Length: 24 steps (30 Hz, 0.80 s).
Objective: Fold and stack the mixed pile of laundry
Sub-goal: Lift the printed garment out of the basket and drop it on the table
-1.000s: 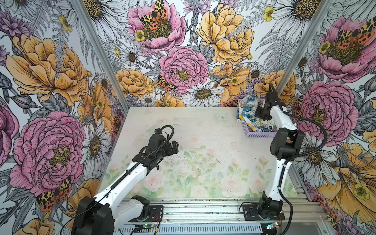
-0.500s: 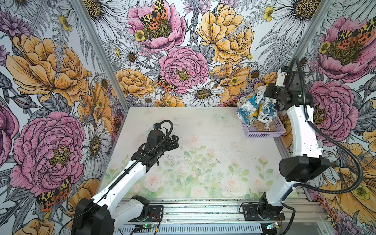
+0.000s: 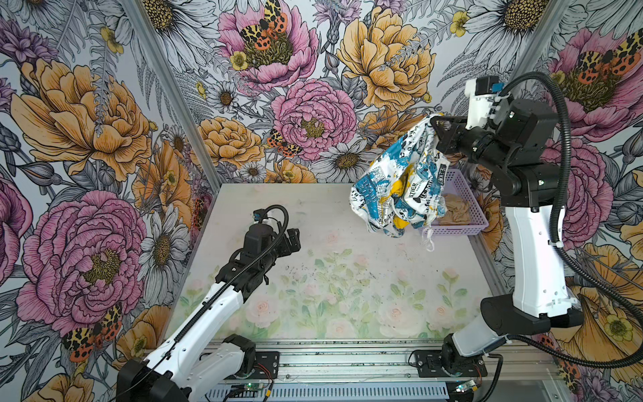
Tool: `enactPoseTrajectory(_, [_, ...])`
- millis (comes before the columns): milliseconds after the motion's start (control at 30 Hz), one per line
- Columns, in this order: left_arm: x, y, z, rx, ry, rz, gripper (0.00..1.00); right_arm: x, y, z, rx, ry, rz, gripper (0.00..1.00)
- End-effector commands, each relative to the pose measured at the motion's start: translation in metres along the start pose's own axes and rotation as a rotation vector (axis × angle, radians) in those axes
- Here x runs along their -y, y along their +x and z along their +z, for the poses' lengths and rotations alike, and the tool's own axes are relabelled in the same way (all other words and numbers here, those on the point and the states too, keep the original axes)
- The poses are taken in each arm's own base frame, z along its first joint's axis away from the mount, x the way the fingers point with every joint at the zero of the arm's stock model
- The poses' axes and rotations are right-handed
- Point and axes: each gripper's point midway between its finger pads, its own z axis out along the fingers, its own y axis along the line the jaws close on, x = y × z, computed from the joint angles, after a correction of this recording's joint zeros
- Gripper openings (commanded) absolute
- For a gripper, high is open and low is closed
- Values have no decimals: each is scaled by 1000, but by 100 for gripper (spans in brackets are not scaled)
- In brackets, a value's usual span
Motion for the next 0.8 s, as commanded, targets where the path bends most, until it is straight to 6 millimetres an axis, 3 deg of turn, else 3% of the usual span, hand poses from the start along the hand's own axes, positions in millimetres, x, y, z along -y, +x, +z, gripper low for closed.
enactPoseTrajectory(0, [-22,-21,-21,75,-97,-14,99,-53,10,1,-38,-189,74,0])
enactPoseTrajectory(100, [-35,-28,-35,101,-133,-29,99,-75,32,9,-109,-264,147,0])
enactPoseTrajectory(200, [-46,-31,-44,112,-168,-29,99,-69,59,25,-185,-263,250,0])
enactPoseTrajectory(400, [-52,-29,-38,86,-190,-19,99,0,138,87,-336,-126,465,0])
enactPoseTrajectory(500, [-46,-22,-26,43,-182,-4,99,58,189,117,-410,18,551,0])
enactPoseTrajectory(567, [-35,-16,-17,19,-162,15,99,99,223,129,-453,132,570,34])
enactPoseTrajectory(633, [-19,-9,-10,-5,-126,40,99,125,242,126,-471,241,553,55])
enactPoseTrajectory(667, [-8,-5,-6,-19,-99,55,99,134,249,121,-482,301,527,62])
enactPoseTrajectory(767, [27,11,6,-65,-10,108,99,141,263,104,-502,384,478,74])
